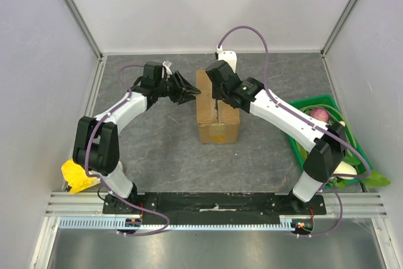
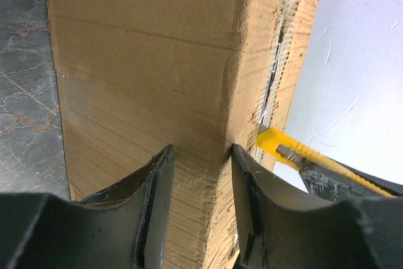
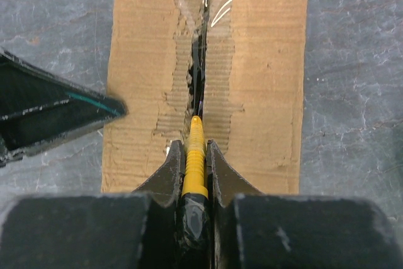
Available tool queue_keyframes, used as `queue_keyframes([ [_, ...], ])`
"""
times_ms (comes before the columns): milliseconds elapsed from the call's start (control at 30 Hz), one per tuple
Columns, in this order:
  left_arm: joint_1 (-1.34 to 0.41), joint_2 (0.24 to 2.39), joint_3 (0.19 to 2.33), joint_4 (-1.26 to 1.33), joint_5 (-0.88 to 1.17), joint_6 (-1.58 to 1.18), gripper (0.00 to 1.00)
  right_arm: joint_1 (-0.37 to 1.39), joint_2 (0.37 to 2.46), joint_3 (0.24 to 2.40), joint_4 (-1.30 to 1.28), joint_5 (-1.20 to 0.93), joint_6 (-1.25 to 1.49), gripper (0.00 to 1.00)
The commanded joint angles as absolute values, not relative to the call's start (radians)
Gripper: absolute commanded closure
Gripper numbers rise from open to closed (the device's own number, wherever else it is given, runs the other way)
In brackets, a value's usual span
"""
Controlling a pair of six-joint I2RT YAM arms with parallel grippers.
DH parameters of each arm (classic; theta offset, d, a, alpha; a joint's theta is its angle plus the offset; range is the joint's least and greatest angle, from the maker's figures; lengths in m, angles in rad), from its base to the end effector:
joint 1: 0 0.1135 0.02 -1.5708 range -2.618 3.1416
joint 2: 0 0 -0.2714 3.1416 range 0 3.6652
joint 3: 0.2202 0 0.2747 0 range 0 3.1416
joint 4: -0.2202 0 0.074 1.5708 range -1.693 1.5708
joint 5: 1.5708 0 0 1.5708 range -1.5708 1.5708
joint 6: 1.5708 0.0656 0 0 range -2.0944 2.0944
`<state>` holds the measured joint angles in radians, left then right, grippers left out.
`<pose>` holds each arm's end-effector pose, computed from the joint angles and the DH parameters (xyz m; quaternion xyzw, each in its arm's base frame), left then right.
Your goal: Unpack the express box
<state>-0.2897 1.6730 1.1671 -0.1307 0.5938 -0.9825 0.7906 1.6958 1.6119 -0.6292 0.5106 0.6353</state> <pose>0.3867 -0.1536 0.2298 -0.1660 0.8478 -0.4659 0.1912 0.3219 0.2797 0.3343 0.0364 0.8855 0.0894 0.4546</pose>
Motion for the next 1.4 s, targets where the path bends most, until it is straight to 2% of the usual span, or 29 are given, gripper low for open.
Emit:
queue_keyframes([
  [0, -0.298, 1.649, 1.150, -0.130, 0.528, -1.020, 0.53, 0.805, 1.640, 1.640, -0.719, 0.454, 0.684, 1.00],
  [667, -0.302, 1.641, 1.154, -0.160, 0.459, -1.034, 0.55, 0.865, 1.545, 1.589, -0.860, 0.449, 0.744, 1.00],
  [1367, -0.304, 1.638, 1.154, -0.173, 0.445, -1.019, 0.57, 0.868, 1.491, 1.551, -0.896, 0.325, 0.756, 1.00],
])
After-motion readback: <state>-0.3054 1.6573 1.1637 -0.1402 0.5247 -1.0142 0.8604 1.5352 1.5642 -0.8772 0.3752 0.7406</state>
